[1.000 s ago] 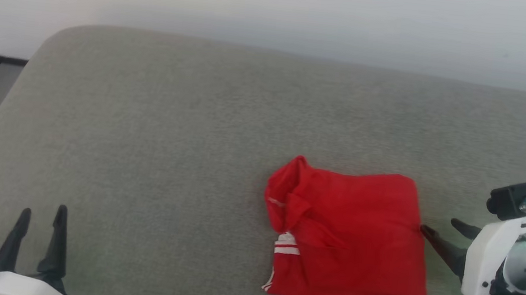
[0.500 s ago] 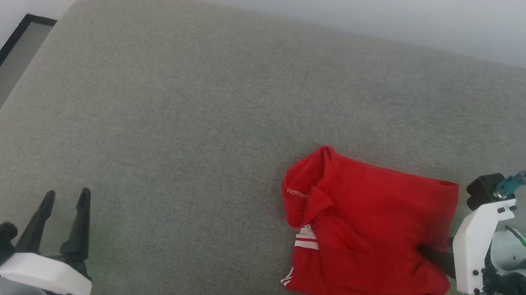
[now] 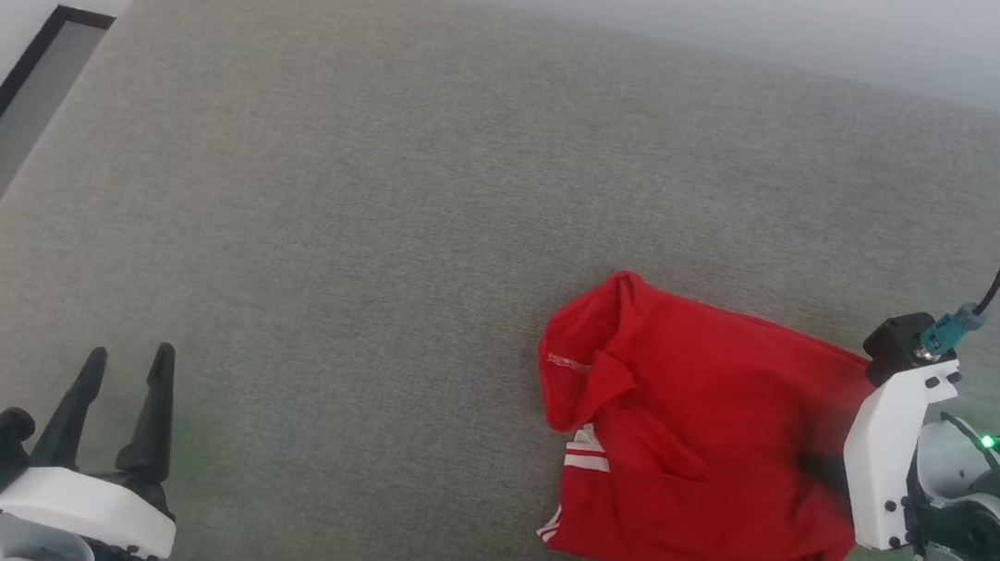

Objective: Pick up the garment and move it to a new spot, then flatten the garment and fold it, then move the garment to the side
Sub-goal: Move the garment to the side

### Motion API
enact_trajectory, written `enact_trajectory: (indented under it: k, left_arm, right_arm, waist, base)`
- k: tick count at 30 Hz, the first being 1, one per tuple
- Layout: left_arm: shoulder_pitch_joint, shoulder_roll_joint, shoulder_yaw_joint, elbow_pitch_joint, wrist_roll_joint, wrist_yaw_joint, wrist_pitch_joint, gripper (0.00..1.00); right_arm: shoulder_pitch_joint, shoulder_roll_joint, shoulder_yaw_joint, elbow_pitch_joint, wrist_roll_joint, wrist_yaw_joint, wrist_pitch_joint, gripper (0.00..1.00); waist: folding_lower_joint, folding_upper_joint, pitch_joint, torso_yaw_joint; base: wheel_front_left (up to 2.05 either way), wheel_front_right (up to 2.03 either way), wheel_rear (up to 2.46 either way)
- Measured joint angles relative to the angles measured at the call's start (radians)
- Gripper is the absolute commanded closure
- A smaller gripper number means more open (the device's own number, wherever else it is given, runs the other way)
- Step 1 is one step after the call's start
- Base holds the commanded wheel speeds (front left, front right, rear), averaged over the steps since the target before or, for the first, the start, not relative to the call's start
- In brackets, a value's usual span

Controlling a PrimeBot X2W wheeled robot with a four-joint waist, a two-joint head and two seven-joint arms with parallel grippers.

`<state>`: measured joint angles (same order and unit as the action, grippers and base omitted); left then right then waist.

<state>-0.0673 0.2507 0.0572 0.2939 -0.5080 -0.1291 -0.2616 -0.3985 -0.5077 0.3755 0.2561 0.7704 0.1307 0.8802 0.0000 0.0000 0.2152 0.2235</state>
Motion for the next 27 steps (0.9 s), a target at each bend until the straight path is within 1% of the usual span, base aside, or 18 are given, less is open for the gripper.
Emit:
enact_trajectory:
  k: [4, 12, 17, 27]
  left_arm:
    - [-0.005, 0.008, -0.006, -0.009, 0.001, 0.000, 0.000, 0.00]
    - [-0.043, 0.030, -0.028, -0.034, 0.002, 0.000, 0.000, 0.00]
    - [-0.083, 0.039, -0.067, -0.046, 0.005, 0.000, 0.000, 0.00]
    - [-0.198, 0.081, -0.151, -0.064, 0.006, 0.000, 0.000, 0.00]
  right_arm:
    - [0.000, -0.010, -0.017, -0.018, -0.001, 0.000, -0.003, 1.00]
    - [-0.041, -0.069, -0.070, -0.030, -0.013, 0.000, -0.030, 1.00]
    - [-0.084, -0.113, -0.116, -0.010, -0.023, 0.000, -0.053, 1.00]
    - [-0.198, -0.185, -0.183, 0.050, -0.066, 0.000, -0.114, 1.00]
  waist:
    - [0.0000, 0.0000, -0.005, -0.019]
    - [0.0000, 0.0000, 0.002, -0.076]
    - [0.0000, 0.0000, 0.020, -0.121]
    - [0.0000, 0.0000, 0.086, -0.227]
  base:
    - [0.00, 0.00, 0.00]
    - [0.00, 0.00, 0.00]
    - [0.00, 0.00, 0.00]
    - [0.00, 0.00, 0.00]
